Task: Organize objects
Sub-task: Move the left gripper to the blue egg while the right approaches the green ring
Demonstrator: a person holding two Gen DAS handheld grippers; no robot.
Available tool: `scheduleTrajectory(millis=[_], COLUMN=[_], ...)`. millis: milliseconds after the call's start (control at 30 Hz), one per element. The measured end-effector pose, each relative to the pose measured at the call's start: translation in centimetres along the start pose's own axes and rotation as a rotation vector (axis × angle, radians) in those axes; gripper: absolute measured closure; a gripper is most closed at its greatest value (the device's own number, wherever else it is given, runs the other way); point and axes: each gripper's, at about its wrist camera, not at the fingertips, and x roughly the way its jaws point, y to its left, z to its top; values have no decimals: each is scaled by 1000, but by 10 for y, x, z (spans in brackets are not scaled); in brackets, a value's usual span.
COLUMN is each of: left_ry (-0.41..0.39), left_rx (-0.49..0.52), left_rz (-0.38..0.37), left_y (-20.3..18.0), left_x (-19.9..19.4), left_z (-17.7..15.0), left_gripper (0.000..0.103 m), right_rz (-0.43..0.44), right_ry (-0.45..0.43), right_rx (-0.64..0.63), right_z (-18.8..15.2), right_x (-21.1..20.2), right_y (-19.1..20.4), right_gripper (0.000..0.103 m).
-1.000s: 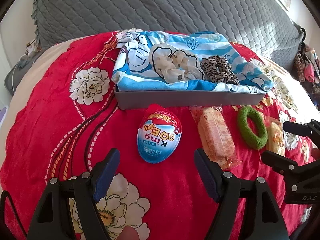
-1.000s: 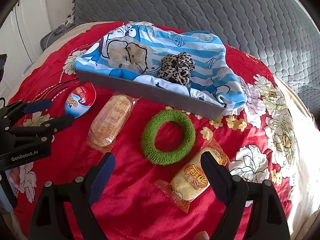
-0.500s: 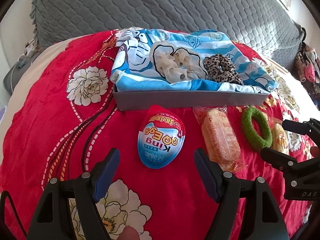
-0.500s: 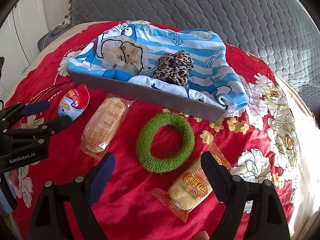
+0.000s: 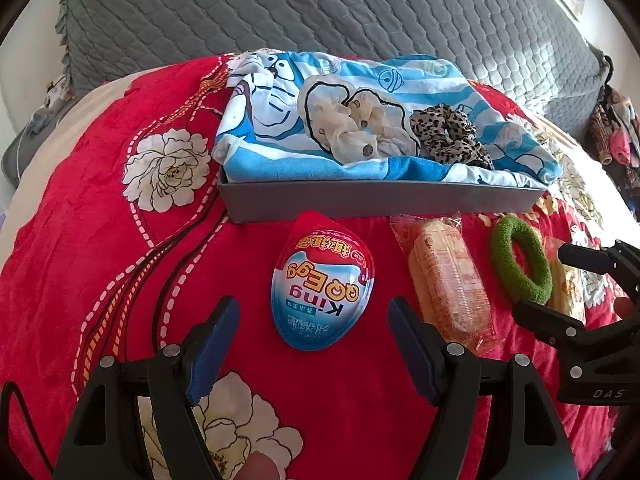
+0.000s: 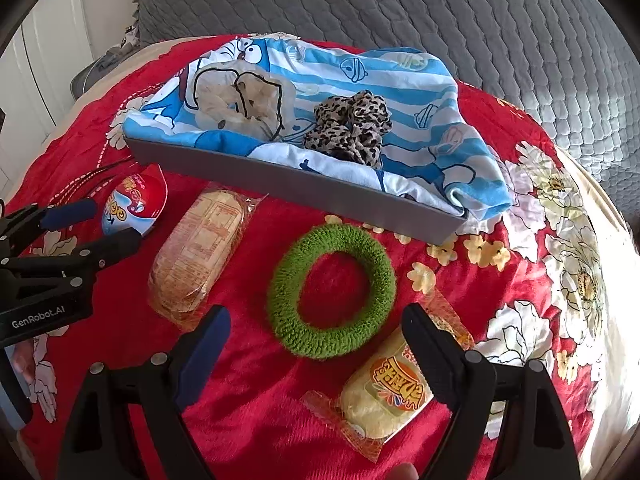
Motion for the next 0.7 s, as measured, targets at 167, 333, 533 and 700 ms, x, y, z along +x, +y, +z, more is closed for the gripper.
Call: scheduleTrajectory(millis=[167, 333, 533, 700], left_ry=[4, 6, 4, 2], left_rx=[-7, -4, -17, -18], left_rz=[1, 1, -7, -10], left_y=[2, 1, 2, 2], left_x=[5, 8, 12, 15], left_z=[1, 0, 2, 3], left_gripper=[25, 25, 25, 25], right_rz=[1, 2, 1, 1], right_ry=[6, 6, 10, 10], right_rx=[-5, -1, -6, -8], right_z=[0, 0, 2, 1], right_x=[4, 7, 12, 14], right_y=[1, 0, 1, 1], right_gripper=[16, 16, 16, 16])
